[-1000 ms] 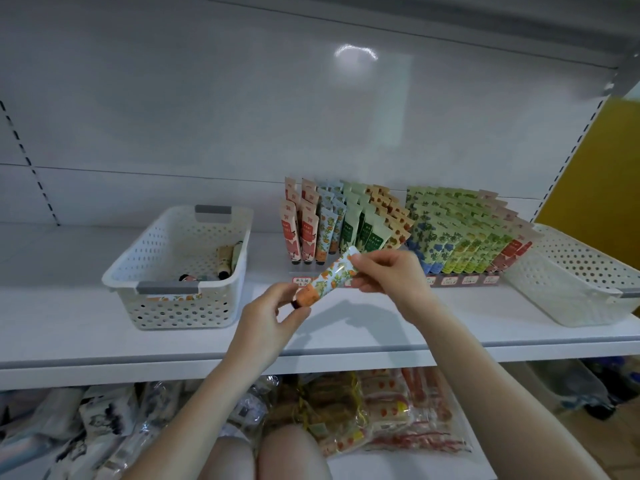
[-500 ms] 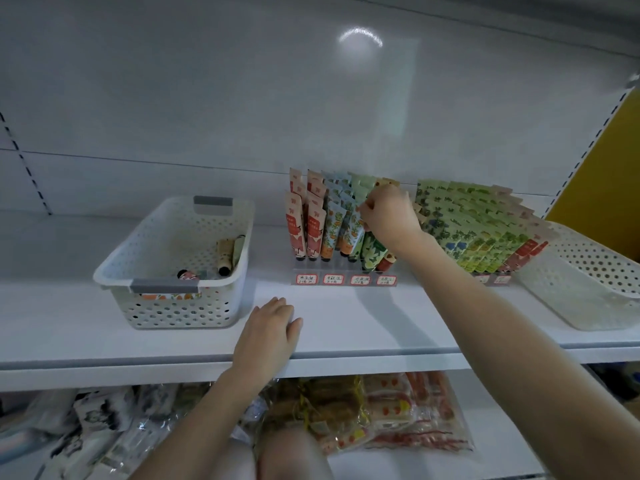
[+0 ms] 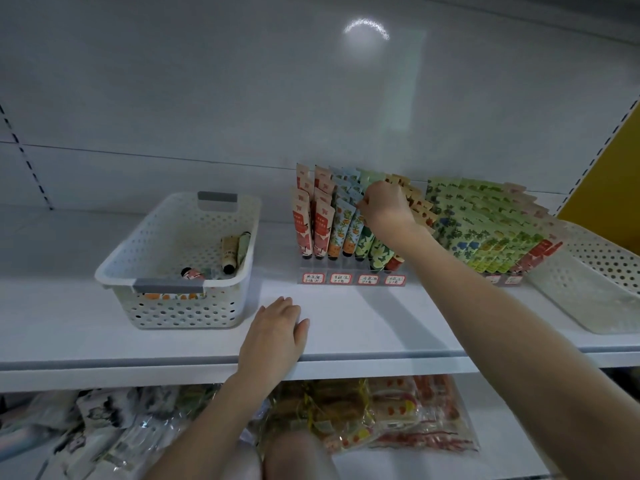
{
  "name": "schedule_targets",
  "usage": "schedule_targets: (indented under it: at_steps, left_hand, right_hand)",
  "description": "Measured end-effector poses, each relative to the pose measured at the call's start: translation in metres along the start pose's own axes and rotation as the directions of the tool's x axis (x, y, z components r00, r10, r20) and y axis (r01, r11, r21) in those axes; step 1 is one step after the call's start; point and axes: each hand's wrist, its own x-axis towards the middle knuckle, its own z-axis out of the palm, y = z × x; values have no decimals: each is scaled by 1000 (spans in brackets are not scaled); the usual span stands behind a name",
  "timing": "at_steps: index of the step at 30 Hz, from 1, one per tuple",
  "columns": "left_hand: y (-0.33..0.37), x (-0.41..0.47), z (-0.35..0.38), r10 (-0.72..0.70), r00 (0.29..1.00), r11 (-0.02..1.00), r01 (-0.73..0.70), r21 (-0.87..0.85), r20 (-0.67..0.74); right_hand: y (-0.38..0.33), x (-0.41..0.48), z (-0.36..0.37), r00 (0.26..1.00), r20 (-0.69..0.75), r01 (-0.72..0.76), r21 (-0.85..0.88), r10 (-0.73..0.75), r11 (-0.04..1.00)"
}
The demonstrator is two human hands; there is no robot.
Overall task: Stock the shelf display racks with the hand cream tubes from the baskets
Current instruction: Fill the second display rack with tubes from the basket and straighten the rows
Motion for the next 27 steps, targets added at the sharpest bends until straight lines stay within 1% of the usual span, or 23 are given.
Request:
schedule_targets:
  at_steps: [2,5,8,11,15,19,24,27]
  left_hand:
    - [0,0,0,8,1000,1000,-8,5,-16]
    - [0,-1,1,3,1000,1000,-3,9,-1]
    - [1,-1,-1,-1,1000,1000,1,16,-6]
    - [3,-1,-3,-6,1000,1000,6,30,1]
    - [1,0,1,7,1000,1000,-7,-19,-7]
    - [-2,-1,6,-15,1000,999,15,-31,-2]
    - [1,-1,4,-41,999,999,41,-18,22]
    - [0,-1,4,-23,1000,1000,23,-4,5]
  right_hand:
    - [0,1,0,1000,-2,14,-32,-14,999]
    - [1,2,0,1000,-4,22,-40,-22,999]
    - [3,0,-1,999,-7,47,1,-47,999]
    - [4,-3,-1,1000,21,17,13,-17,1000]
    - [7,-5,-1,999,27,25,82,-27,996]
    - [8,-5,-2,999,25,19,135,-22,991]
    - [7,-9,4,999,33,5,129,-10,992]
    - [5,-6,4,998,58,-15,81,11,997]
